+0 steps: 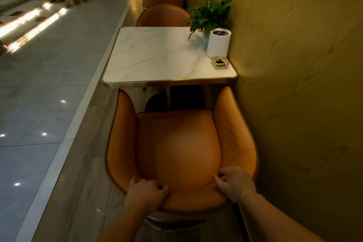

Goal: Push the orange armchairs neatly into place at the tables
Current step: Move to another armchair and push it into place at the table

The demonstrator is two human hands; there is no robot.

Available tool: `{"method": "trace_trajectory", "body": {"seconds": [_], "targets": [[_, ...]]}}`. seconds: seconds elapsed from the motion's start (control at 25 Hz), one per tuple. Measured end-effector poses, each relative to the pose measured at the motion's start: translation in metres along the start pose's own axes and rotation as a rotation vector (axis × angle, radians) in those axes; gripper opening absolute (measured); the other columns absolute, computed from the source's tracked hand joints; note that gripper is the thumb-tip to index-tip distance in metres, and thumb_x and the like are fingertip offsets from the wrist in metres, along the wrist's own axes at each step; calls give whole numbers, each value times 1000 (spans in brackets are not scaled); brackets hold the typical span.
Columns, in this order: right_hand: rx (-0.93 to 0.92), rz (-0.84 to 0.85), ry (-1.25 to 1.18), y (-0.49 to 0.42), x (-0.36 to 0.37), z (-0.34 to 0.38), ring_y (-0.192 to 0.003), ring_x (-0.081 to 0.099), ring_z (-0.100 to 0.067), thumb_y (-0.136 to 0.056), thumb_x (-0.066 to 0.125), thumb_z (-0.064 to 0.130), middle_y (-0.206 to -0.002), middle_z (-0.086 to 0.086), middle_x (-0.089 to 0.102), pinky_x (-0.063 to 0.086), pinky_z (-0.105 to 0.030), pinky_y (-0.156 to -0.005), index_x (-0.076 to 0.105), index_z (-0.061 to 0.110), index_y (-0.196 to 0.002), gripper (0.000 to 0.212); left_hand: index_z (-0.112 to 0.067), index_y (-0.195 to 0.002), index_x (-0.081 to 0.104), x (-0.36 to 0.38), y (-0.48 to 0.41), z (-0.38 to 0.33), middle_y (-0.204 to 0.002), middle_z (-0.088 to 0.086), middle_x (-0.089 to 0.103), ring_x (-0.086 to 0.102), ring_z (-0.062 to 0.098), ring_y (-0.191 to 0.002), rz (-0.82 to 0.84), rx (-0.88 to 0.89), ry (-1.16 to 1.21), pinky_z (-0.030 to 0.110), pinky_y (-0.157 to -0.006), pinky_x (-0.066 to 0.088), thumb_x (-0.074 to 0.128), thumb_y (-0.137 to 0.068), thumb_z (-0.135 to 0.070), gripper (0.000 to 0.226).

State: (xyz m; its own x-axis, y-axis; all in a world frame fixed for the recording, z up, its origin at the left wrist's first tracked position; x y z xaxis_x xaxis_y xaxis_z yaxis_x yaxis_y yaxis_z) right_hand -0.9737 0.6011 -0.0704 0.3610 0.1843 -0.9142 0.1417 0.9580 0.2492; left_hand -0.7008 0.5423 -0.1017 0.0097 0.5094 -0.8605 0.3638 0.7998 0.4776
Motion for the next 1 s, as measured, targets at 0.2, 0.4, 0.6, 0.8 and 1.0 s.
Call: {"method": "trace_trajectory", "body": {"seconds": [0.2,0.4,0.6,0.8,1.0], "targets": [[-5,-53,8,3,-3,-21,-78,58,-6,-96,47,59,-83,12,63,52,-30,-75,68,32,-84,36,-24,-92,67,11,5,-17,-88,-6,64,56,16,-94,-1,-4,-21,55,-111,21,15,-86,-62,64],[-56,-35,16,-1,-5,-23,-80,59,-6,-97,47,58,-86,12,64,52,-26,-75,69,33,-89,34,-23,-81,71,6,4,-19,-77,-4,65,57,11,-83,-108,-55,115,49,-108,26,26,-90,-65,63],[-11,-10,12,-6,-5,-28,-76,61,-6,-97,47,59,-84,11,66,56,-31,-75,70,33,-92,36,-26,-79,72,5,5,-22,-75,-4,66,57,8,-79,-133,-65,151,49,-112,22,26,-93,-64,61],[18,-102,-34,-3,-2,-31,-70,61,-6,-97,49,57,-77,11,65,58,-32,-69,70,32,-86,34,-26,-79,72,5,8,-20,-74,-5,67,57,3,-77,-248,-132,191,48,-119,16,34,-93,-59,52],[-3,-60,15,-11,-7,-25,-70,60,-5,-97,49,57,-79,13,63,57,-29,-68,68,35,-95,29,-24,-63,59,-6,2,-21,-60,-6,56,54,7,-61,-289,-124,312,40,-105,39,44,-92,-57,47]]}}
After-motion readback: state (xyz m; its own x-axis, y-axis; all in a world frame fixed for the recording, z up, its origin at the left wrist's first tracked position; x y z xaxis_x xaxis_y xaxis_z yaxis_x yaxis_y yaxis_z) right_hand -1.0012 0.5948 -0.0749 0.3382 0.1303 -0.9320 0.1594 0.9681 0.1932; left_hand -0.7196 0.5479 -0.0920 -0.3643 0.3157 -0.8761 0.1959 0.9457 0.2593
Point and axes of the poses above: each hand's wrist, its own y-axis away from the middle knuckle, its own x-axis out of the palm, z = x × y, the point moved 4 cm from there along -y, towards the middle knuckle
